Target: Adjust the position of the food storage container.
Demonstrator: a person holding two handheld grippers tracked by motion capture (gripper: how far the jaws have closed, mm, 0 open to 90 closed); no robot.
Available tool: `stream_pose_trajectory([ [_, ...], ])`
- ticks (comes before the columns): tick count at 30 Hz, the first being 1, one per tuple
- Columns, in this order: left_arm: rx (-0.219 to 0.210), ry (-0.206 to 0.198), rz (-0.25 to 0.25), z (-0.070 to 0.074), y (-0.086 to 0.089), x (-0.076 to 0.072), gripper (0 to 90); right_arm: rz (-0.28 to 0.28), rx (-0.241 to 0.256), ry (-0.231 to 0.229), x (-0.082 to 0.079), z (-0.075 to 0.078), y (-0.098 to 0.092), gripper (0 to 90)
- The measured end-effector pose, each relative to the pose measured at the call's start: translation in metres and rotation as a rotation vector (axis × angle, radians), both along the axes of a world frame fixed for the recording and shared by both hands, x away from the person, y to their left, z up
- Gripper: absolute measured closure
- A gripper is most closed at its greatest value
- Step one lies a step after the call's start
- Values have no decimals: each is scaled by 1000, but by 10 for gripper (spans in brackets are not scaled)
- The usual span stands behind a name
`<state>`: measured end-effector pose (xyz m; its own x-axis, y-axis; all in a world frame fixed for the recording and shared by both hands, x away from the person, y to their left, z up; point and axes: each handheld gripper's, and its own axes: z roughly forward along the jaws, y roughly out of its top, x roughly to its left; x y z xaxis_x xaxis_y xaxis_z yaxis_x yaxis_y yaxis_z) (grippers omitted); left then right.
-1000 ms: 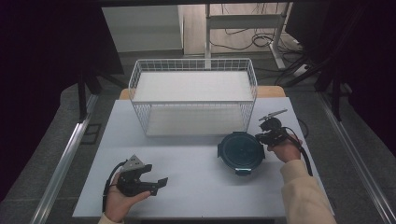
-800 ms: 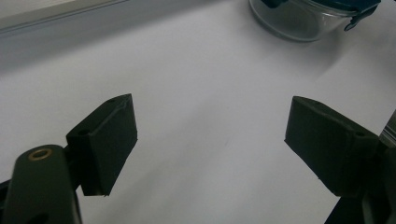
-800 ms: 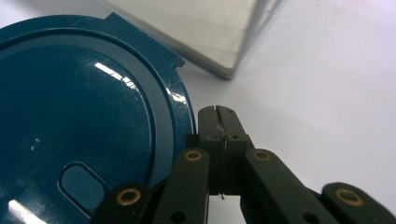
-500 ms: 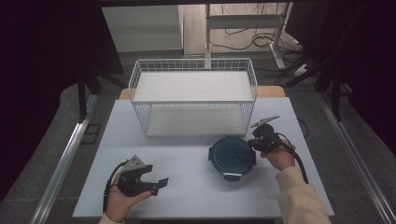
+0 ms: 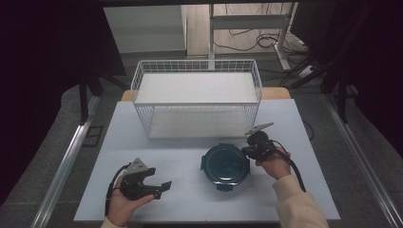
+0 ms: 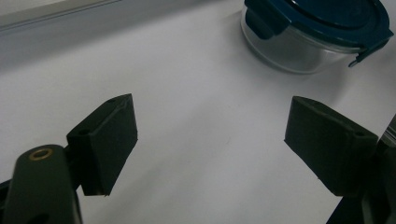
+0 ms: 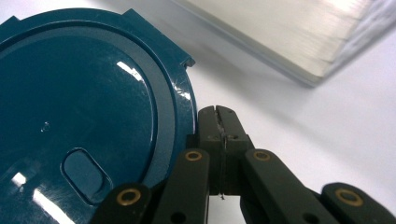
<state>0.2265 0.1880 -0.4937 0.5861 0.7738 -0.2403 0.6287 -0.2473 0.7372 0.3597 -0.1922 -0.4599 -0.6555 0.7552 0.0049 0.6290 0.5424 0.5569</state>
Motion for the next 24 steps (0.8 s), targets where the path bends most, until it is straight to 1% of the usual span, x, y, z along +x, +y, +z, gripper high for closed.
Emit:
stream_pose_trajectory([
  [2, 1, 0, 0, 0, 0, 0, 165, 6, 1, -1, -1, 0, 2, 900],
  [4, 1, -3, 1, 1, 1, 0, 165, 24, 3, -1, -5, -1, 10, 900],
  [6, 0, -3, 2, 1, 1, 0, 165, 29, 6, -2, -6, -1, 12, 900],
  [10, 0, -2, 5, 0, 1, 0, 166, 60, 19, -1, -13, -3, 23, 900],
  [11, 1, -1, 5, 0, 1, 0, 166, 75, 27, -3, -15, -4, 26, 900],
  [16, 4, -1, 0, 0, -2, 0, 166, 92, 42, -1, -19, -5, 31, 900],
  [21, 6, 1, 1, -1, -2, 0, 167, 100, 97, 14, -20, -8, 25, 899],
  [22, 5, 0, 2, 0, -2, 0, 167, 96, 110, 7, -20, -8, 23, 898],
  [24, 3, -3, 4, 1, -1, -1, 167, 68, 140, -26, -25, -6, 20, 897],
])
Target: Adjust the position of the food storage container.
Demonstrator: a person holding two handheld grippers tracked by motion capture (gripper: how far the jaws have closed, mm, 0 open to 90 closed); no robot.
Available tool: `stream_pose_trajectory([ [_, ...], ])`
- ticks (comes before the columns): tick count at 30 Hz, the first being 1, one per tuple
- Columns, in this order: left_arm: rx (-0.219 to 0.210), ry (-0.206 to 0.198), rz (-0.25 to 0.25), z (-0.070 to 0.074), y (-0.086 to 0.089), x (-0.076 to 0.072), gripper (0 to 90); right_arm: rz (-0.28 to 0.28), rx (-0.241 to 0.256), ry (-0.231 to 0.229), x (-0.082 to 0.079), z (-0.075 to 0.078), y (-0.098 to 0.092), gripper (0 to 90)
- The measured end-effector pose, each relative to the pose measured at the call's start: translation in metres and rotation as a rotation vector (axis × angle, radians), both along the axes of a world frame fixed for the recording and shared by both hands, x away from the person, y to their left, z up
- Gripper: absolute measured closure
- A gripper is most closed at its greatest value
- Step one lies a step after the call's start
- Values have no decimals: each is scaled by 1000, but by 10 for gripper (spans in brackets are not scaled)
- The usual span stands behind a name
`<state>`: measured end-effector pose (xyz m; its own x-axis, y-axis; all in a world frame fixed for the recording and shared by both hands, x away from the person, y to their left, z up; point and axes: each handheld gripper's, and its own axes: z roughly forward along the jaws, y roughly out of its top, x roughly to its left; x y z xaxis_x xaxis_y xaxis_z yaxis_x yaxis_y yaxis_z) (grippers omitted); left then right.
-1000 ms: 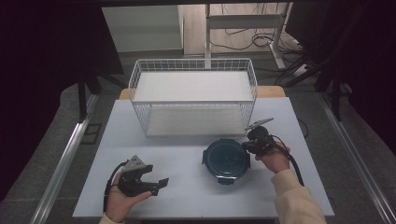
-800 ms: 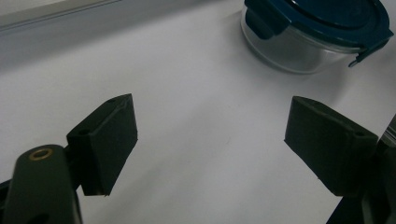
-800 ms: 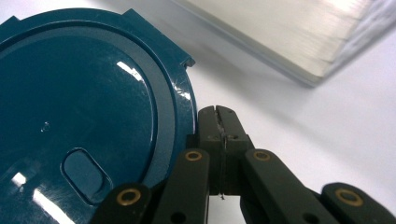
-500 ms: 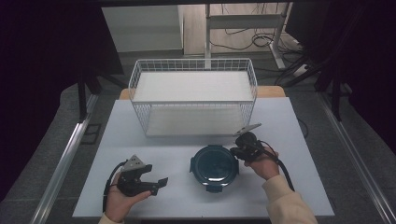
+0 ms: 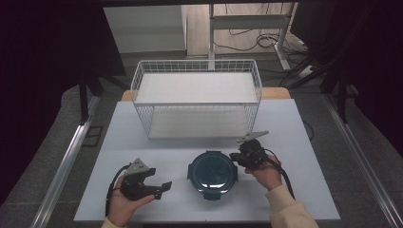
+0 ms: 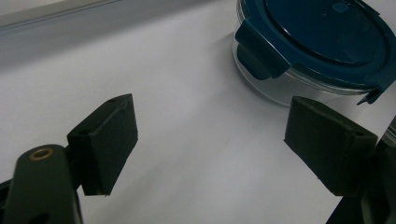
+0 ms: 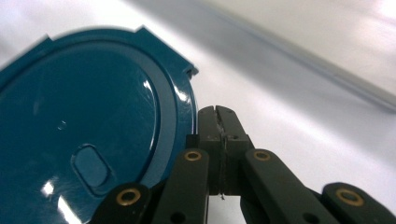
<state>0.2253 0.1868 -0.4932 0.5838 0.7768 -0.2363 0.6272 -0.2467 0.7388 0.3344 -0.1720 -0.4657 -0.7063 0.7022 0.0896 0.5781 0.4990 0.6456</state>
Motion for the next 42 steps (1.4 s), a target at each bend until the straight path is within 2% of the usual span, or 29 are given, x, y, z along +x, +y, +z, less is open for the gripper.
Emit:
stream_pose_trajectory([
  [2, -3, -3, 3, 1, 1, 0, 166, -14, 19, -19, -8, 3, -5, 896],
  [4, -3, -4, 2, 1, 1, 0, 166, -29, 11, -42, -16, 4, -13, 896],
  [8, -1, 0, 1, 0, 1, 0, 166, -83, 35, -59, -32, 3, -37, 896],
  [12, 0, 0, 4, 0, 0, 0, 166, -128, 42, -48, -47, -5, -60, 895],
  [16, 3, -3, -1, 0, -2, -1, 166, -142, 27, -33, -53, -9, -69, 894],
  [29, 6, -2, 3, 0, 0, -1, 166, -83, -14, 32, -54, -27, -45, 894],
  [35, 0, -8, 7, 2, 1, -2, 166, -71, -5, 33, -54, -26, -39, 894],
  [39, 4, -2, 12, 0, 2, 0, 166, -39, -4, 41, -52, -28, -27, 896],
  [41, 5, 2, 14, 0, 3, 0, 166, -40, -20, 28, -53, -27, -24, 896],
  [42, 6, 4, 16, -1, 3, 0, 167, -39, -11, 29, -52, -27, -24, 896],
])
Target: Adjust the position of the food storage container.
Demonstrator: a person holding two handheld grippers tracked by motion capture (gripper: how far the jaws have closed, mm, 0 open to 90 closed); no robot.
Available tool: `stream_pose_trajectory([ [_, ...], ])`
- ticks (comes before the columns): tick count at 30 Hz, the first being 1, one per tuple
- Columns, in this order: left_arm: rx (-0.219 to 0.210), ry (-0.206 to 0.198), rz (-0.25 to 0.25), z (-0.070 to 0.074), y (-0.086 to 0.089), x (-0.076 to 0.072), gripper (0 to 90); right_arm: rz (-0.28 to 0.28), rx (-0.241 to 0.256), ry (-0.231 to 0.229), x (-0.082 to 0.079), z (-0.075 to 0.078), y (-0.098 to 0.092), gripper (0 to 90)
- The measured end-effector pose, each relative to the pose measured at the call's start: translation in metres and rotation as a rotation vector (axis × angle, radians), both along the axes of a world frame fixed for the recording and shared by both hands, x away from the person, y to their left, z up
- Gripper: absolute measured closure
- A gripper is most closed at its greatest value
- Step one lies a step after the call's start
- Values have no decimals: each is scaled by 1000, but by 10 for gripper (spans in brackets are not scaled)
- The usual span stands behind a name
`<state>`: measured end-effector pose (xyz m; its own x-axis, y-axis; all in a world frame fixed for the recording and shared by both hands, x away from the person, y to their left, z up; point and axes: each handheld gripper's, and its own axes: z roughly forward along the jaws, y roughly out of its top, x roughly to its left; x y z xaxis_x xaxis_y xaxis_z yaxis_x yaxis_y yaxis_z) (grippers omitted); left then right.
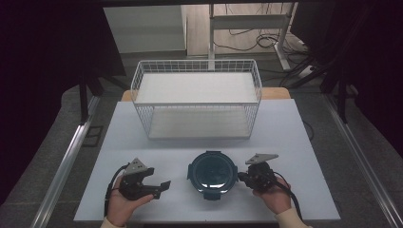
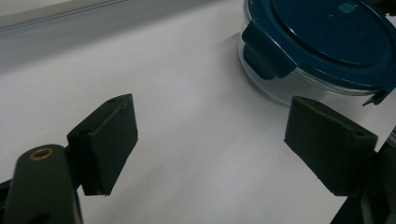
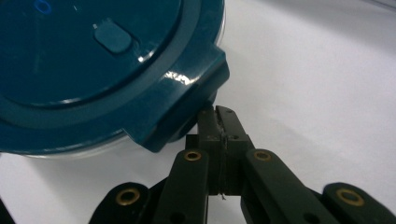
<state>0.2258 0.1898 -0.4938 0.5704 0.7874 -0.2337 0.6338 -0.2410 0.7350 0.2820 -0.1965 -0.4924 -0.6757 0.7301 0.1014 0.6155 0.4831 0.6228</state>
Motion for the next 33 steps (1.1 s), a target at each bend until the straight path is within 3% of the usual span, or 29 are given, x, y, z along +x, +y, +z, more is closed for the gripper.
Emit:
stream_pose_trajectory([
  [3, 2, 3, 2, 0, 0, 0, 167, -5, 16, 13, 1, 0, -1, 897],
  [14, 4, 5, 2, -1, -1, 1, 168, -10, -26, -19, 6, 1, 12, 898],
  [23, 0, 4, 6, 0, 1, 0, 168, 56, -13, -18, 3, 0, 35, 898],
  [31, -1, 5, 7, 0, 2, 1, 168, 80, -6, -20, 1, -1, 35, 898],
  [33, -6, 6, 13, 0, 4, 2, 168, 75, 16, -27, 1, 0, 31, 898],
])
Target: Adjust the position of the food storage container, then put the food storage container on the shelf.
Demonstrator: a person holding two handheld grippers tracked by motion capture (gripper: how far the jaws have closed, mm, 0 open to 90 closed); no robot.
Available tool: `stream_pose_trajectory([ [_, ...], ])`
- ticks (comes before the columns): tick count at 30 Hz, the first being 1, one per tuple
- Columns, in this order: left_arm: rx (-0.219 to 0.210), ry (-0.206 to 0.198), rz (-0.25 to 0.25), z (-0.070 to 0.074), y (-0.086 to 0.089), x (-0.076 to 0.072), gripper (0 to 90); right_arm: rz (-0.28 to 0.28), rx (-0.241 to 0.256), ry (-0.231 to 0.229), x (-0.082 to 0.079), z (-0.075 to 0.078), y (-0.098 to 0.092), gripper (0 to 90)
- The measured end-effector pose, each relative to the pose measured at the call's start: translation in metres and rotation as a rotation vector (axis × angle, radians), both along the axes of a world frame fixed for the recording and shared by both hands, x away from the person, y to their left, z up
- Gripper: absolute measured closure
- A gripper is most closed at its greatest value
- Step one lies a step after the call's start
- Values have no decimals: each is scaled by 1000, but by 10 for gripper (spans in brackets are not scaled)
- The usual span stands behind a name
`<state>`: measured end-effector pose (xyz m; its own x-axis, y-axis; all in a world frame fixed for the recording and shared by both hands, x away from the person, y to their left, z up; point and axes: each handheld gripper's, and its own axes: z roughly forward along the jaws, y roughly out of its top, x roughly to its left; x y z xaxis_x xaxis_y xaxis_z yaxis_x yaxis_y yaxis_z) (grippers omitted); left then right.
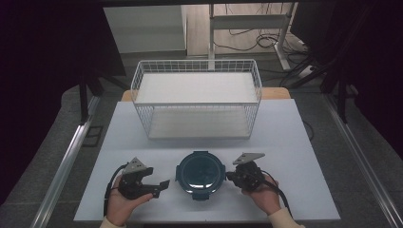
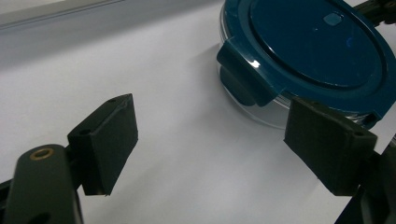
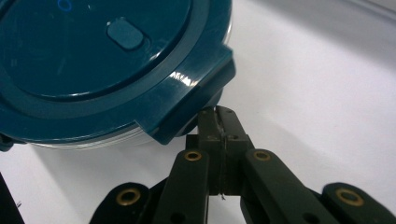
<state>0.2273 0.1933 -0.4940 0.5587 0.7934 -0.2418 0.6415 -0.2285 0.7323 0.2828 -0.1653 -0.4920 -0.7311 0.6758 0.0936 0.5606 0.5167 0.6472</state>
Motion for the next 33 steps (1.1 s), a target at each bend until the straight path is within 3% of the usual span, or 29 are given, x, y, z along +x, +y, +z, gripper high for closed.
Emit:
stream_pose_trajectory([
  [3, -6, -6, 10, 2, 3, 0, 168, -11, 30, -8, -1, 4, -5, 897],
  [6, -16, -10, 18, 3, 5, -1, 168, -45, 119, -30, -12, 16, -24, 895],
  [9, -18, -9, 19, 3, 6, -1, 168, -50, 152, -38, -17, 20, -33, 885],
  [10, -17, -9, 18, 3, 6, -1, 168, -39, 185, -56, -22, 22, -41, 744],
  [13, -17, -11, 18, 3, 5, -1, 167, -14, 293, -47, -23, 24, -47, 454],
  [17, -28, -10, 18, 4, 5, -1, 166, -42, 365, -23, -21, 25, -48, 274],
  [21, -43, -10, 25, 6, 5, -2, 163, -65, 389, 17, -19, 22, -49, 193],
  [33, -106, 13, 22, 10, 5, -1, 153, -70, 369, 45, -18, 21, -44, 164],
])
